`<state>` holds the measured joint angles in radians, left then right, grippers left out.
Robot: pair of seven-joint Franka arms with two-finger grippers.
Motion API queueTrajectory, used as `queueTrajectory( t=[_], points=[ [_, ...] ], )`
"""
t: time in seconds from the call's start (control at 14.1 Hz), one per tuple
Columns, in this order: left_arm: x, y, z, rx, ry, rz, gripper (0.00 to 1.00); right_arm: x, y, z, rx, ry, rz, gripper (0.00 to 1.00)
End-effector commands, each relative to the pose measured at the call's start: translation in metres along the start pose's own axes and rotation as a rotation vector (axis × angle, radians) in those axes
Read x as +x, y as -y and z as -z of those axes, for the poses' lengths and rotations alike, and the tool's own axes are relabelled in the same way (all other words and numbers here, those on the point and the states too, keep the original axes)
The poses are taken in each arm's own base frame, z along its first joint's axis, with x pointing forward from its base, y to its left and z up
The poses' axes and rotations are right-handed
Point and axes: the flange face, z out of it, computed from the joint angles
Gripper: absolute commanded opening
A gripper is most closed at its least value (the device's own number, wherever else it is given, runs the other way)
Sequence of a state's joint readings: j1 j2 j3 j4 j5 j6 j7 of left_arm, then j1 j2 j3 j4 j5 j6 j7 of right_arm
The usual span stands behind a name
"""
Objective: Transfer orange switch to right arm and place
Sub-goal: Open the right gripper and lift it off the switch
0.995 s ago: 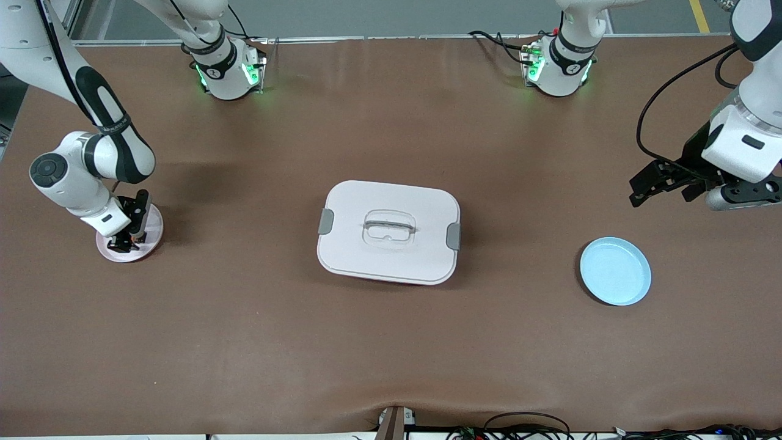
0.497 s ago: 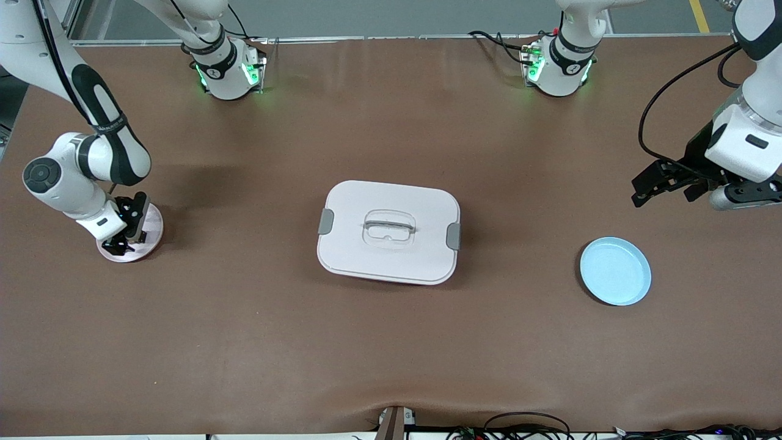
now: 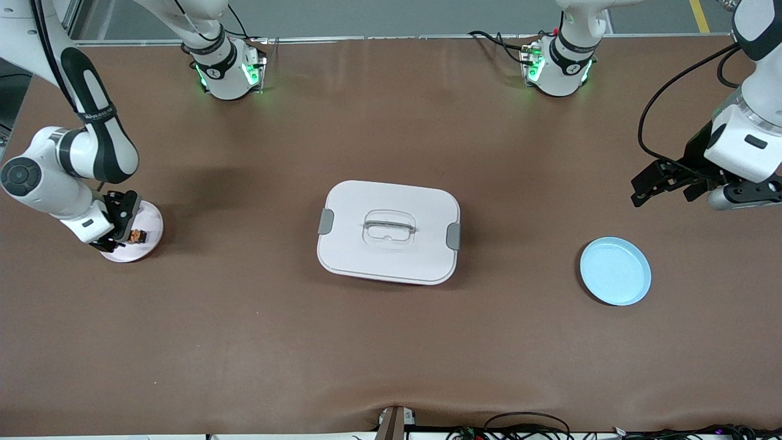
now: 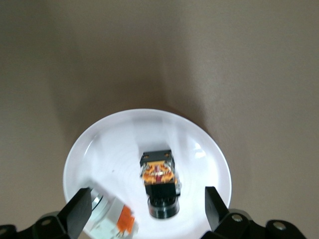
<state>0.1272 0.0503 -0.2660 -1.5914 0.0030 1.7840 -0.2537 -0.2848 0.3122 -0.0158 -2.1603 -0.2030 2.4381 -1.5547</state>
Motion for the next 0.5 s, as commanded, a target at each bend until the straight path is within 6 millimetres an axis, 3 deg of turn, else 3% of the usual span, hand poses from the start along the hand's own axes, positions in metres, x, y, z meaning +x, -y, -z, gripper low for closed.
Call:
queueTrajectory(
  t=[0.0, 0.28, 0.43],
  points=[
    [0.002, 0.001, 0.009, 0.021, -0.006, -0.019, 1.0, 0.0, 0.0, 0.038, 0.006, -0.011, -0.067, 1.0],
    [0.0, 0.0, 0.011, 0.029, -0.009, -0.019, 1.0, -0.014, -0.006, 0.096, 0.064, 0.002, -0.135, 1.0],
    [0.003, 0.011, 0.01, 0.033, -0.005, 0.002, 1.0, -0.02, -0.007, 0.123, 0.084, 0.01, -0.186, 1.0]
  ],
)
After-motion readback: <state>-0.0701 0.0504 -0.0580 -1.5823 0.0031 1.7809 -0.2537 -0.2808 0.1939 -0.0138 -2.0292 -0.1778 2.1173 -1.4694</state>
